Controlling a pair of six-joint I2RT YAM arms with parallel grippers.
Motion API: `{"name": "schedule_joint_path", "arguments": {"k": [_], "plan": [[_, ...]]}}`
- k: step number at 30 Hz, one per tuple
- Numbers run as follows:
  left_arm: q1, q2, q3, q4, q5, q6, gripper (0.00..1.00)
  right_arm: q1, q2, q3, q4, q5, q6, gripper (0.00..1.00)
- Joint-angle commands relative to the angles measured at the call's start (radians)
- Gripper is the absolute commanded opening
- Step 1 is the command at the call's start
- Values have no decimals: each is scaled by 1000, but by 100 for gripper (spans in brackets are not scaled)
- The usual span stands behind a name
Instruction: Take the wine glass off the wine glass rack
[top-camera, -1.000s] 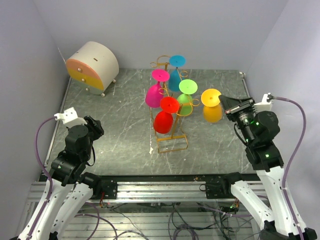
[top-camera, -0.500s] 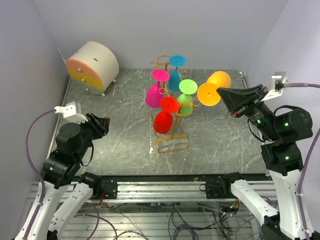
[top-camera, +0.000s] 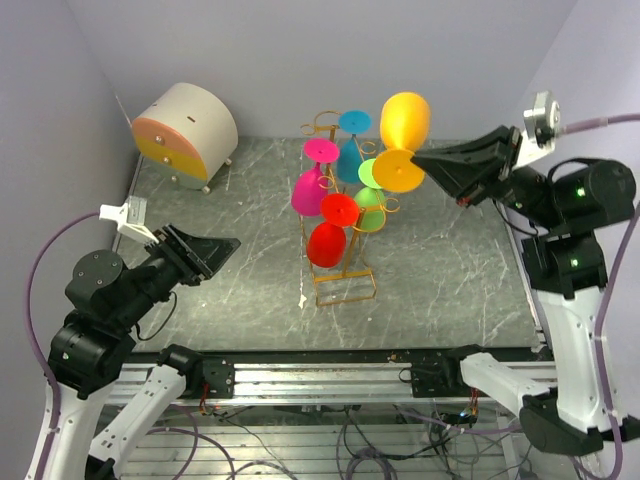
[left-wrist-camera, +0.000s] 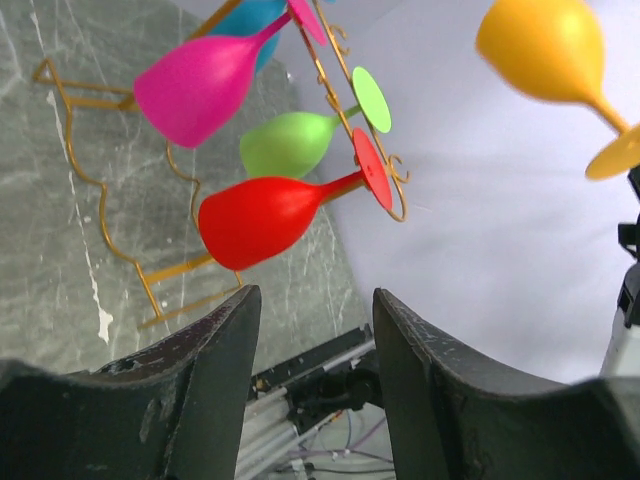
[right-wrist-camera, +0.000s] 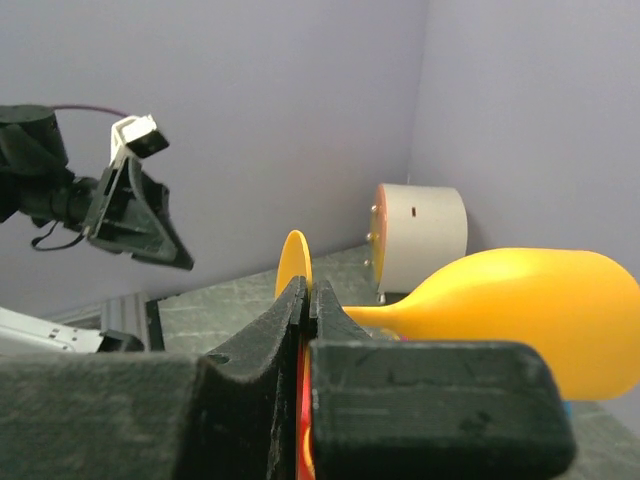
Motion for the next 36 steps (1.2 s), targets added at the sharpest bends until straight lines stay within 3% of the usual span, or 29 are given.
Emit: {"name": "schedule_joint_path", "arguments": {"k": [1,5,12,15,19,25,32,36], "plan": [[-6,-8,38,-79,44,-59,60,11,91,109,77,-5,-1,0],[-6,-13,29,-65,69,-110,60,89,158,174,55,58,-45,0],[-6,-2,70,-107,36,-138,60,506,341,353,-212,427,-375,0],[-6,4,92,-135,16,-144,60,603,375,364,-224,558,-450,0],[-6,-6,121,-144,2,-209,59,685,338,287,-184,674,-527,0],[-6,-30,106,-131,27,-362,59,868,234,37,-46,806,-660,0],[-5,-11,123,-198,53,-463,59,1205,209,-160,100,1190,-900,0],[-5,-30,89,-177,93,-525,58,1293,214,-243,231,1315,-996,0]]}}
